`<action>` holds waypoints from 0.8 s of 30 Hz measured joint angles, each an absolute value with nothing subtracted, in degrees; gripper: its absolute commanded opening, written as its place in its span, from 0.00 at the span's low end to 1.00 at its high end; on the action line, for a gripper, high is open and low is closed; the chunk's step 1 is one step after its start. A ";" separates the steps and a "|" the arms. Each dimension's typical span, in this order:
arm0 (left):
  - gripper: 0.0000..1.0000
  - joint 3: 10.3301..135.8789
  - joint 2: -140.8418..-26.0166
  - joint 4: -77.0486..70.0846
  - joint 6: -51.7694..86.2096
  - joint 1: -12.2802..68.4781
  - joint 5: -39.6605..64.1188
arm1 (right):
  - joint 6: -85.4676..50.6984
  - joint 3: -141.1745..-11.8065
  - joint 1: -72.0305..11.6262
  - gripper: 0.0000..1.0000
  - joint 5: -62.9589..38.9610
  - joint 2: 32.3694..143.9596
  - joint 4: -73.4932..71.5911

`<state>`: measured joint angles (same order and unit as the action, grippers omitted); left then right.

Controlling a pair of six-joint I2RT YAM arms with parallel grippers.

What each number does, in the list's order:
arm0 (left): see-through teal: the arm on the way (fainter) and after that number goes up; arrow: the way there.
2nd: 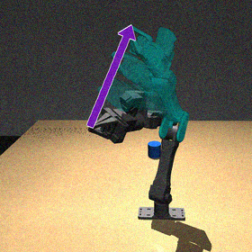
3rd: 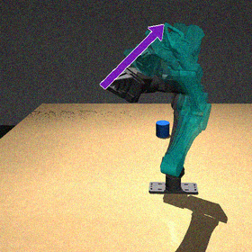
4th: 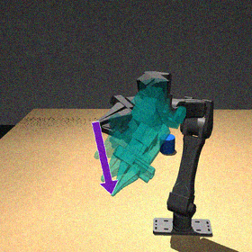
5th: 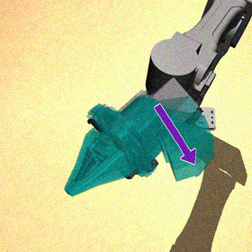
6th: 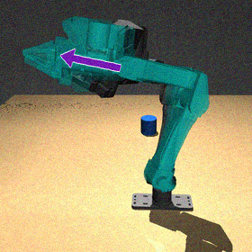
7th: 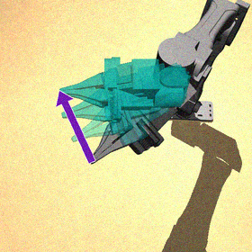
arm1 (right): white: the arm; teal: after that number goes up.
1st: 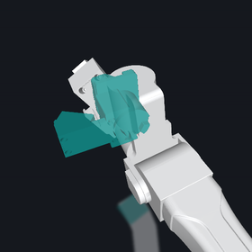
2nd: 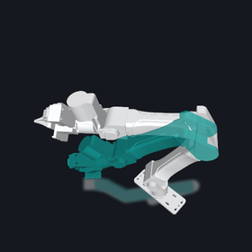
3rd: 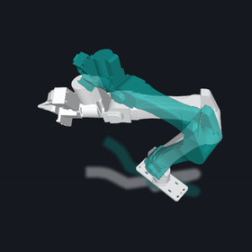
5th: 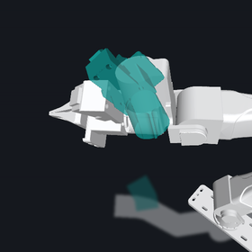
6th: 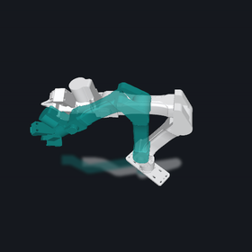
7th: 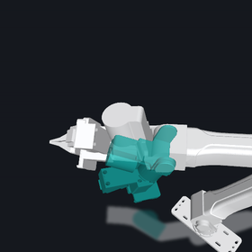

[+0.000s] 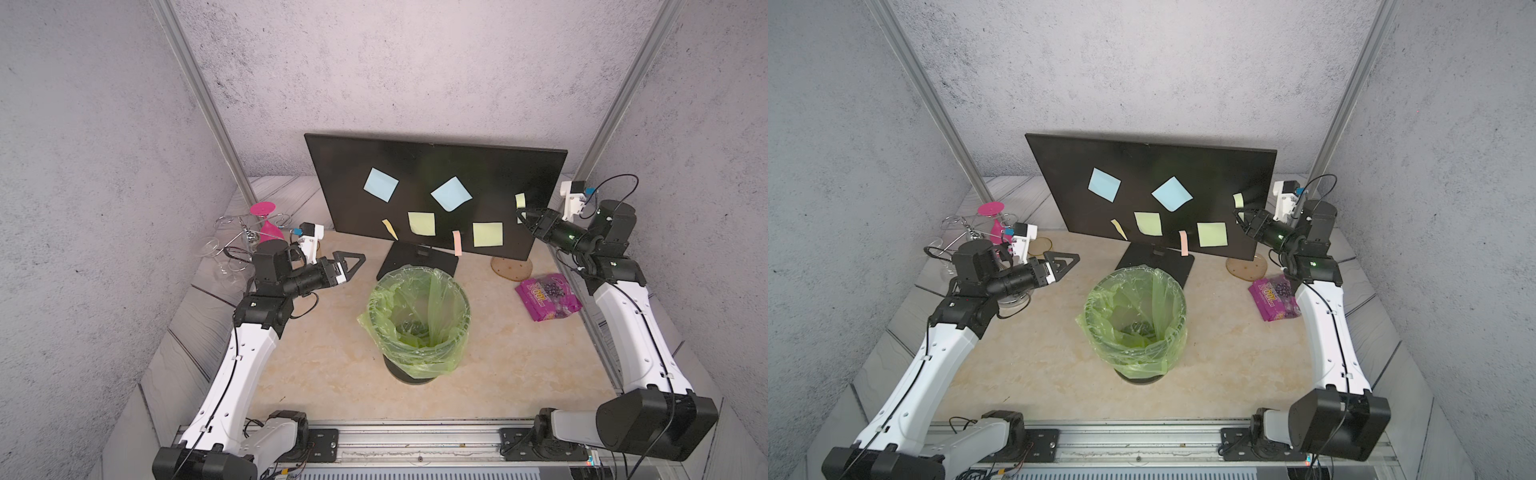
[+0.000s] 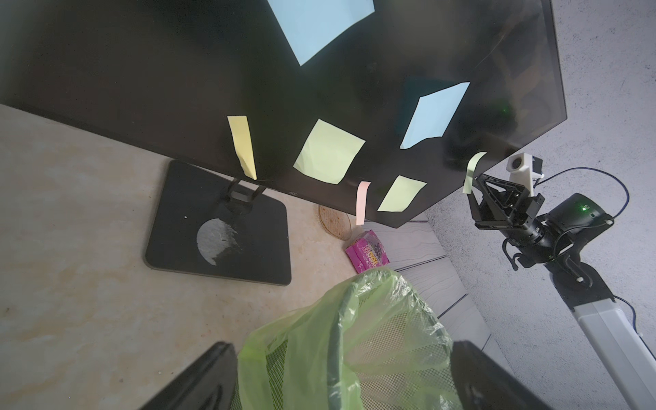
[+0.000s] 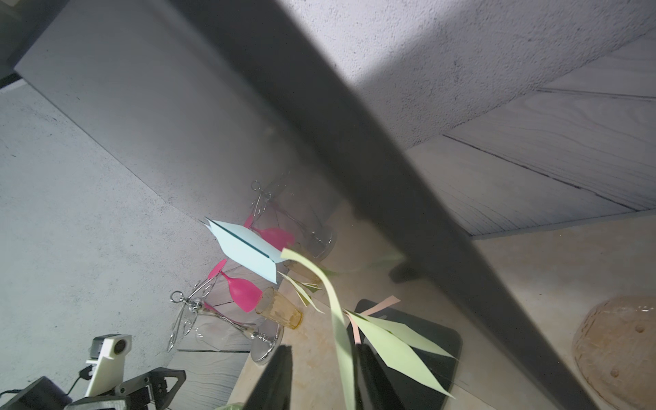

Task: Remove the sticky note from the monitor
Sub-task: Tear off the sticky note from the monitor.

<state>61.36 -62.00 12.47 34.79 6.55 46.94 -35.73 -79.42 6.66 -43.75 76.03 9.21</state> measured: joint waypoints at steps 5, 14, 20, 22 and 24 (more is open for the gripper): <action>1.00 61.52 -62.08 12.67 34.76 6.55 47.05 | -35.20 -79.42 6.66 0.04 -44.36 76.03 9.23; 1.00 63.22 -63.29 12.21 35.09 6.85 49.32 | -31.55 -79.18 5.63 0.00 -44.95 74.17 12.40; 1.00 65.41 -64.66 9.67 37.04 8.10 50.76 | -28.18 -78.39 1.48 0.00 -45.78 69.12 16.14; 1.00 66.24 -65.34 8.88 37.65 8.58 50.83 | -26.72 -78.24 -1.37 0.00 -45.78 67.55 17.78; 1.00 67.13 -66.15 7.94 38.17 9.28 50.85 | -24.93 -78.17 -5.91 0.00 -45.12 66.11 20.23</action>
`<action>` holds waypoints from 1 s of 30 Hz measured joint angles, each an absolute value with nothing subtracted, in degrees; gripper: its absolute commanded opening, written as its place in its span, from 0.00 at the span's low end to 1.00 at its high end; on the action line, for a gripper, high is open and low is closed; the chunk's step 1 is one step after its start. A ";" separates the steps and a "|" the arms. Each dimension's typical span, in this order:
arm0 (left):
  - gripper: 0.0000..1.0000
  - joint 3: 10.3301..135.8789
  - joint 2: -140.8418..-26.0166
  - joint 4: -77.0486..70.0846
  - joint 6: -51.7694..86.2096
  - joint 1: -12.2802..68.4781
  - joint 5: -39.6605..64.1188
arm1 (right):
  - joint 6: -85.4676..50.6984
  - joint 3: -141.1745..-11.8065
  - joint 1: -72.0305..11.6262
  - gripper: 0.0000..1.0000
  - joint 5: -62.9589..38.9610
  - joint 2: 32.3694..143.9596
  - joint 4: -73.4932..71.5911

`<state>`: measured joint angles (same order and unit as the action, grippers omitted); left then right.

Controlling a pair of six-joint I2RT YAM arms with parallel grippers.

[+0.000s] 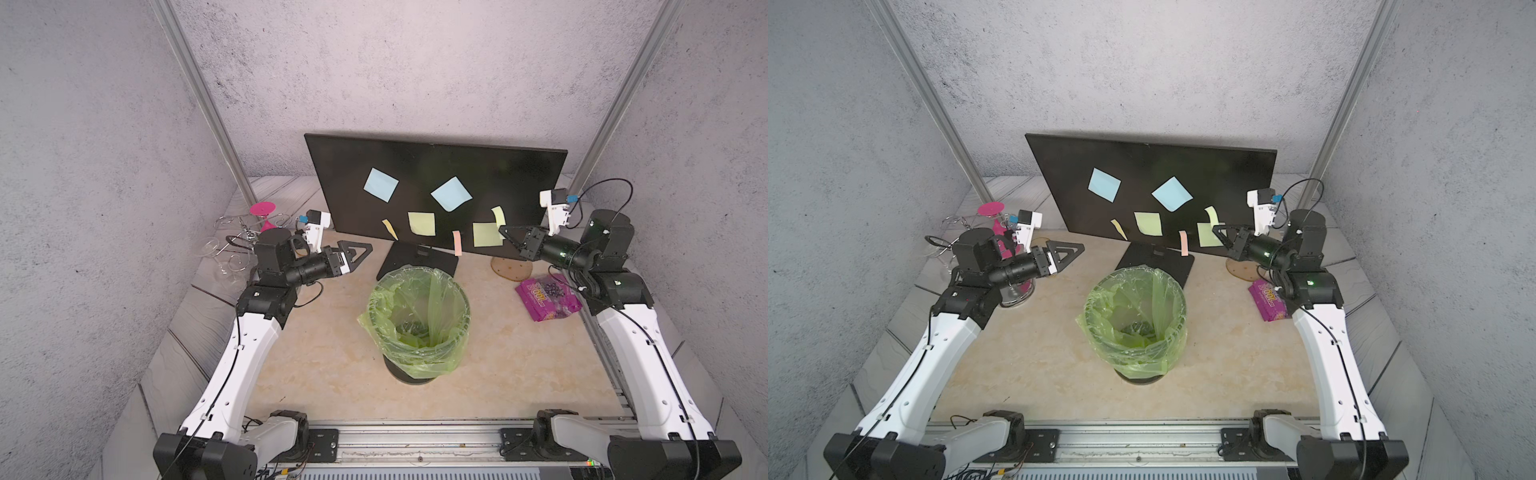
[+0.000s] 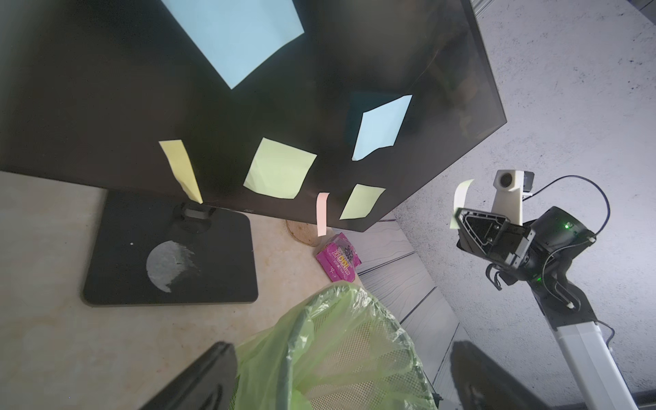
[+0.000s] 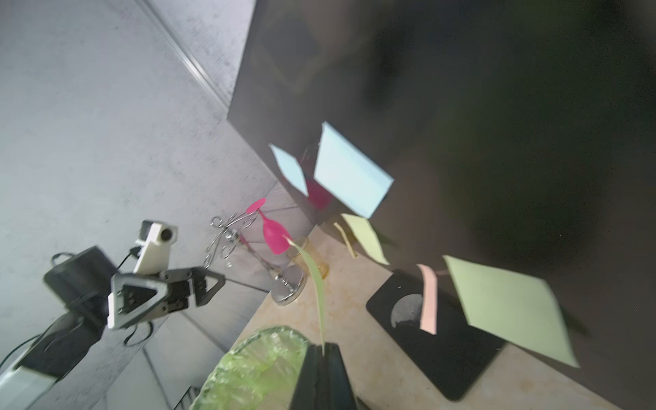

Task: Remove the sticky note from the monitor
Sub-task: Tear off the sticky note from the monitor, then place the sticky note in the trash bin.

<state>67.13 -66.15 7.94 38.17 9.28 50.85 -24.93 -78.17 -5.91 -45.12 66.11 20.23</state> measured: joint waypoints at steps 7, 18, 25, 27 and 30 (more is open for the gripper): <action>1.00 69.56 -68.10 6.76 39.05 11.03 50.48 | -20.27 -77.10 -23.83 0.00 -40.29 65.32 27.33; 1.00 70.78 -68.69 6.15 38.98 11.70 50.06 | -15.68 -74.96 -43.68 0.51 -26.44 73.76 36.18; 1.00 71.53 -68.75 7.62 37.34 11.75 49.25 | -11.73 -77.38 -45.58 0.88 -17.58 75.64 40.71; 1.00 71.53 -68.77 7.70 37.10 11.75 49.25 | -11.22 -78.28 -45.56 0.89 -14.39 74.96 41.19; 1.00 71.53 -69.06 7.81 36.73 11.77 49.28 | -10.50 -78.46 -43.77 0.89 -10.24 71.96 41.98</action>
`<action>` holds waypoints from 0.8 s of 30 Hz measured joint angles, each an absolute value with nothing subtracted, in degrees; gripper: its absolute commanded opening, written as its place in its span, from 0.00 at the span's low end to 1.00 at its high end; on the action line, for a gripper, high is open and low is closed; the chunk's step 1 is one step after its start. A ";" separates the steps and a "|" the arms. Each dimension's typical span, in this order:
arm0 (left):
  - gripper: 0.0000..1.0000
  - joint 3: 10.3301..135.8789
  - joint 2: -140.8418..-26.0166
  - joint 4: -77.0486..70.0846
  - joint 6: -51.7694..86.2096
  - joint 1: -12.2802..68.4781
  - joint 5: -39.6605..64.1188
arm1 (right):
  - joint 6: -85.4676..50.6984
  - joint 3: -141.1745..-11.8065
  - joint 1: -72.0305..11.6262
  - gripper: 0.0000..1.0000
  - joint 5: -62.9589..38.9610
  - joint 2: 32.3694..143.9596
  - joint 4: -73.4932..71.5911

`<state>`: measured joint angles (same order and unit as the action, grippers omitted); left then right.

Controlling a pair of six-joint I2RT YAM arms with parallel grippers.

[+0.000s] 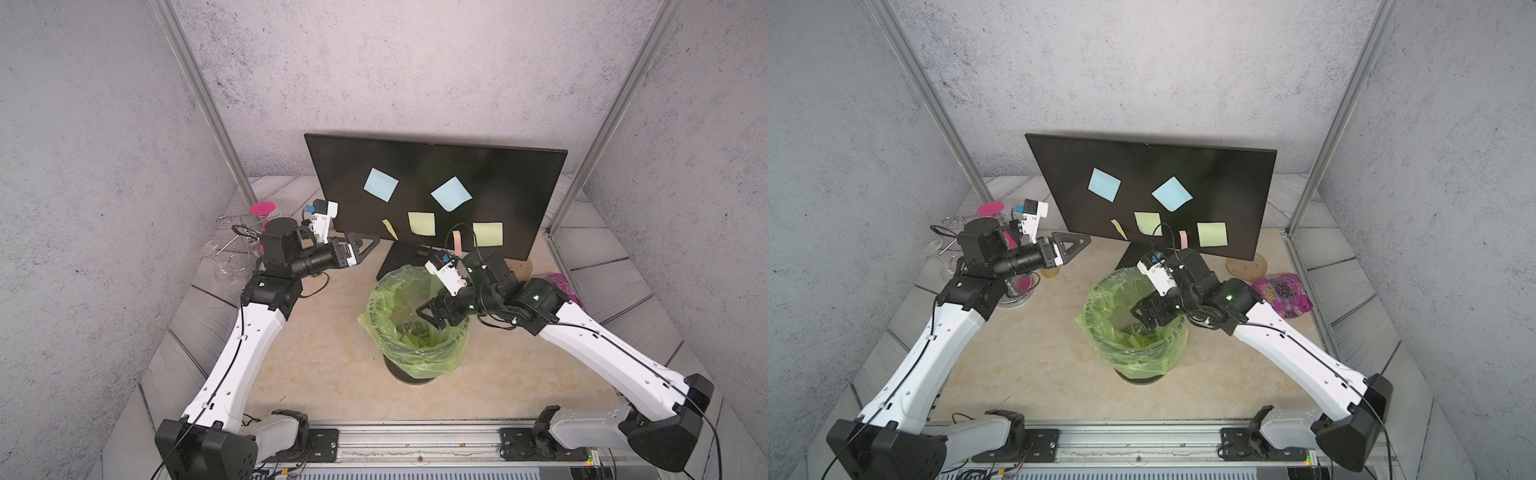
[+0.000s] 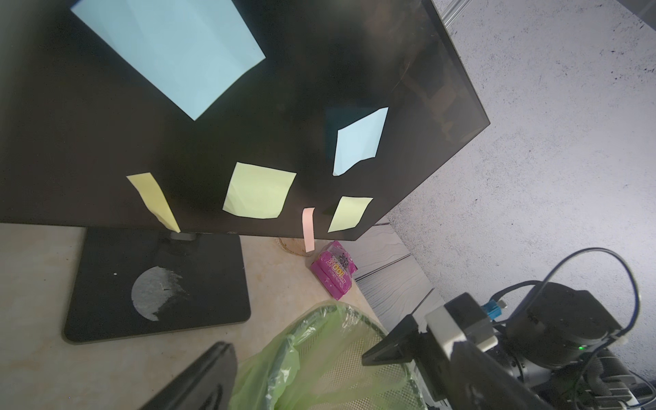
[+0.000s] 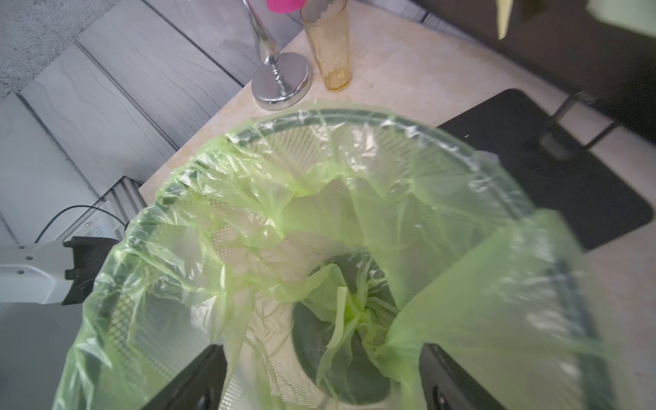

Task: Remove the sticky note from the monitor
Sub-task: Place the sticky note in the trash bin, then tear off the sticky note from the monitor.

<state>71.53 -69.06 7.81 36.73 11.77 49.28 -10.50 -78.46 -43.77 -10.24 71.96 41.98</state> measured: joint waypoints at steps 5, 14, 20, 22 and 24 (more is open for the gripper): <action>1.00 71.53 -69.91 8.14 36.21 11.75 49.36 | -11.46 -77.95 -28.27 0.89 -9.50 64.01 40.58; 1.00 71.53 -70.19 8.88 35.88 11.77 50.48 | -11.44 -76.86 -14.09 0.88 -13.15 64.99 36.49; 1.00 71.55 -70.08 9.89 34.79 11.75 50.89 | -11.38 -73.43 -9.43 0.86 -15.16 71.26 31.27; 1.00 71.66 -70.08 10.33 34.41 11.77 51.07 | -11.55 -72.73 -8.84 0.86 -15.75 72.23 28.99; 1.00 71.88 -70.08 10.79 33.80 11.75 51.37 | -11.77 -72.55 -8.75 0.86 -16.14 72.88 26.76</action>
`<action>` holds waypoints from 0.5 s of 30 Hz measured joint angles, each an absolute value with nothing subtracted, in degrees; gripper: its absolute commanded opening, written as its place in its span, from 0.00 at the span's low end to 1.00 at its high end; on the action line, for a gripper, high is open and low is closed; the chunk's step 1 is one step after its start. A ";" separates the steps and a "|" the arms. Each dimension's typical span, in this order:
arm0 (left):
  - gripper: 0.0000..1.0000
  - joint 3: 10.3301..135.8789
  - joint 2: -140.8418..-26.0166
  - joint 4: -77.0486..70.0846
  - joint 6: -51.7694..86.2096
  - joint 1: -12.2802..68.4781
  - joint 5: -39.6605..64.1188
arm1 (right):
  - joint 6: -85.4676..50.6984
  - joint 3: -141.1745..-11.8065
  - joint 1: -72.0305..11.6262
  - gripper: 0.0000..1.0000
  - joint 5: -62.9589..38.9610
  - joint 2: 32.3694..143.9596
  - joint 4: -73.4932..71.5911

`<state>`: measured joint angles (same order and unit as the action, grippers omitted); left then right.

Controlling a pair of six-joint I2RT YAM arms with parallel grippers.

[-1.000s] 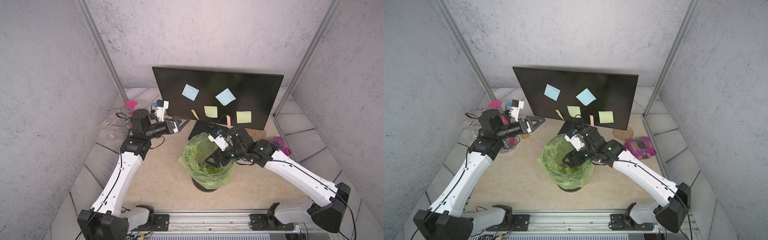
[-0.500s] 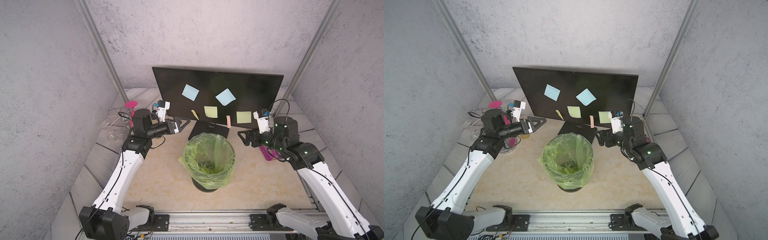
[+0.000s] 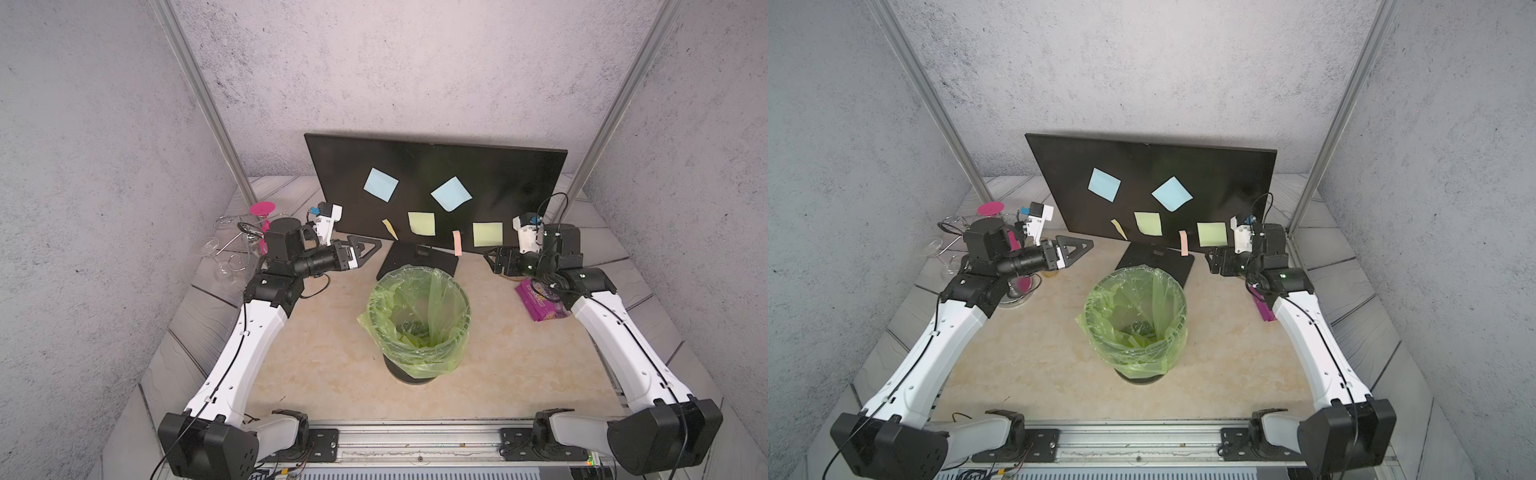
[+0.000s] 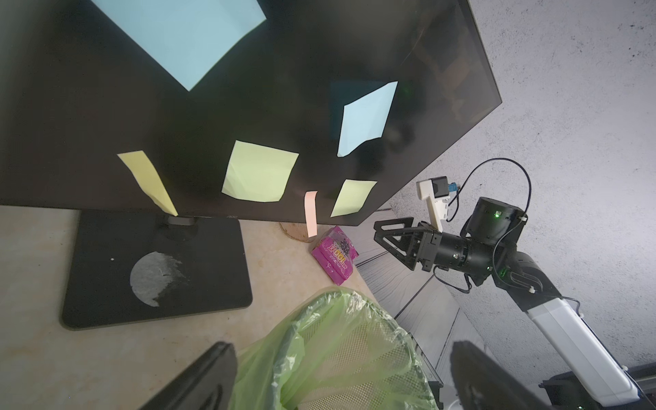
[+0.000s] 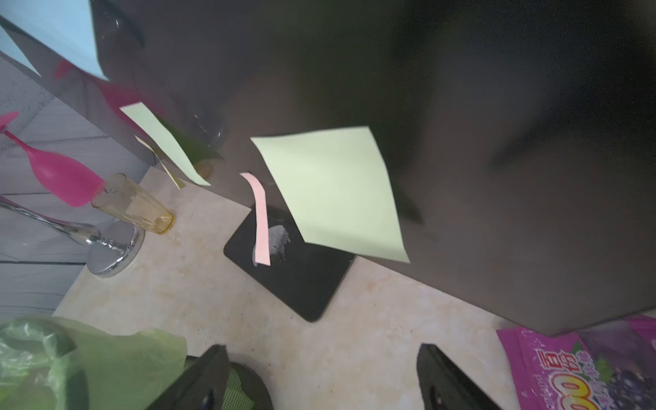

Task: Remove the sticky note from the monitor
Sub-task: Tear off the sticky note from the monitor.

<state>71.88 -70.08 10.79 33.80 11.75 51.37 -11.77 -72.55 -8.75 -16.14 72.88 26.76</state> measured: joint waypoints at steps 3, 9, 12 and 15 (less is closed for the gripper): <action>1.00 72.29 -69.97 12.23 32.47 11.75 51.51 | -11.75 -72.55 -8.47 0.85 -16.51 73.71 24.01; 1.00 72.31 -69.63 13.63 30.96 11.75 51.92 | -11.38 -72.55 -8.10 0.85 -16.49 75.66 20.47; 1.00 72.31 -69.63 13.78 30.72 11.75 52.03 | -10.79 -72.58 -8.05 0.85 -16.36 76.29 19.53; 1.00 72.31 -69.63 14.00 30.35 11.75 52.16 | -10.15 -72.58 -8.05 0.85 -16.36 76.31 18.41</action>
